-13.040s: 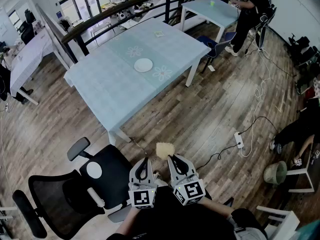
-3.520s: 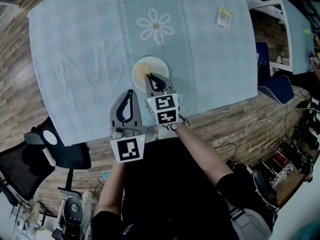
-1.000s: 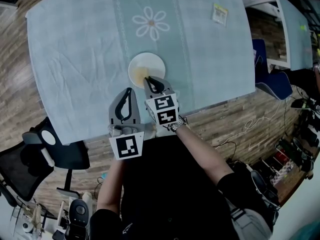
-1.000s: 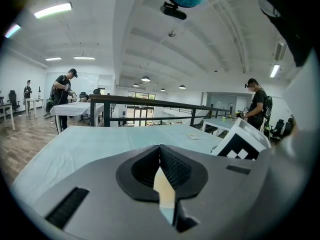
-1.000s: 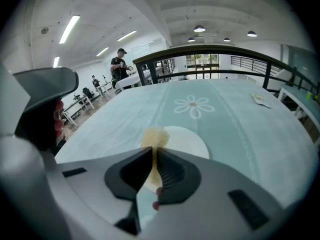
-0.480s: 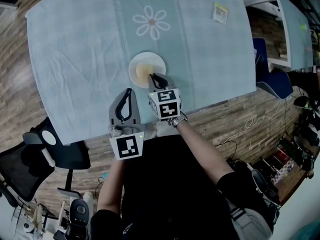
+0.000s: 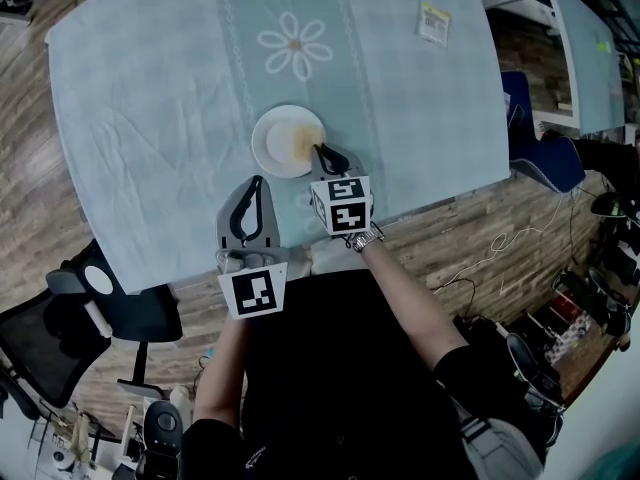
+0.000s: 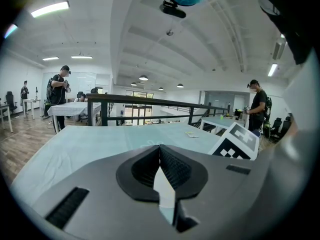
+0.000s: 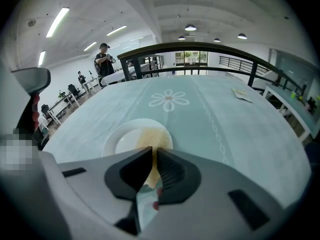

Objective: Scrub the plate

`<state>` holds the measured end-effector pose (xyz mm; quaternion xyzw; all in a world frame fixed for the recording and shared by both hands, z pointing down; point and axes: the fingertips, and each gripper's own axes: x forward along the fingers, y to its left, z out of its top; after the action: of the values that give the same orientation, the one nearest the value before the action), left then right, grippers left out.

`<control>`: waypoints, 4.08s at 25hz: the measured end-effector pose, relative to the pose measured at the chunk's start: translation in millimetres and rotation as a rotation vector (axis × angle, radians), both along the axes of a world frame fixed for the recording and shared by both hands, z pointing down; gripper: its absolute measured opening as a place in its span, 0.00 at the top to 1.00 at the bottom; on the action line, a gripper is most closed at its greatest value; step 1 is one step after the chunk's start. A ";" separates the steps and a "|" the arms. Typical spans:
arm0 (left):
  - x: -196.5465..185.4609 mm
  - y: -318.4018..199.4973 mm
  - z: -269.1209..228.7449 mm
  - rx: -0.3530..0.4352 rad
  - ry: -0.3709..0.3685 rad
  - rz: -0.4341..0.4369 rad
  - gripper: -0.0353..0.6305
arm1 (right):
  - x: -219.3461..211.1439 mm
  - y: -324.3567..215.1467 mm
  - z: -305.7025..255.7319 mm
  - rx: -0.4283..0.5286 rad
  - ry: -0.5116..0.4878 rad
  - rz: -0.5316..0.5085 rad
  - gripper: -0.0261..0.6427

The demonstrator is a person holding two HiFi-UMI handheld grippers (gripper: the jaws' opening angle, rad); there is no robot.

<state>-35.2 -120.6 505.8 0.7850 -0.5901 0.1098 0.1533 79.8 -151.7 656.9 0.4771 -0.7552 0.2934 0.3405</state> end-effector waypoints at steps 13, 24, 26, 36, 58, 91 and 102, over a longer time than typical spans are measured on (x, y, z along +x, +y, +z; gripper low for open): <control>5.8 2.0 0.8 0.000 0.000 0.010 0.93 | 56.3 -9.5 -14.2 0.040 0.045 0.131 0.91; 6.7 3.8 3.6 -0.005 -0.010 0.017 0.93 | -15.3 25.5 -29.4 0.011 -0.070 -0.010 0.91; 5.6 4.3 4.5 -0.006 -0.015 0.018 0.93 | -32.6 32.8 -30.4 -0.004 -0.095 -0.049 0.91; 0.5 8.1 7.3 -0.013 -0.009 0.003 0.93 | -51.3 50.9 -11.1 -0.158 -0.167 -0.023 0.91; 0.2 17.5 22.6 -0.028 -0.065 0.089 0.93 | 31.9 38.8 4.1 -0.203 -0.112 0.150 0.91; 28.0 30.9 -76.2 0.079 -0.025 -0.040 0.93 | 19.1 51.2 -203.4 0.115 -0.345 -0.142 0.91; 153.2 44.2 -156.2 0.190 0.041 0.029 0.93 | 116.1 60.5 -286.0 0.325 -0.440 -0.028 0.91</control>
<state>118.0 -76.4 349.6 0.8067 -0.5830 0.0395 0.0883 196.0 -91.1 370.9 0.4399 -0.8546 0.2604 0.0912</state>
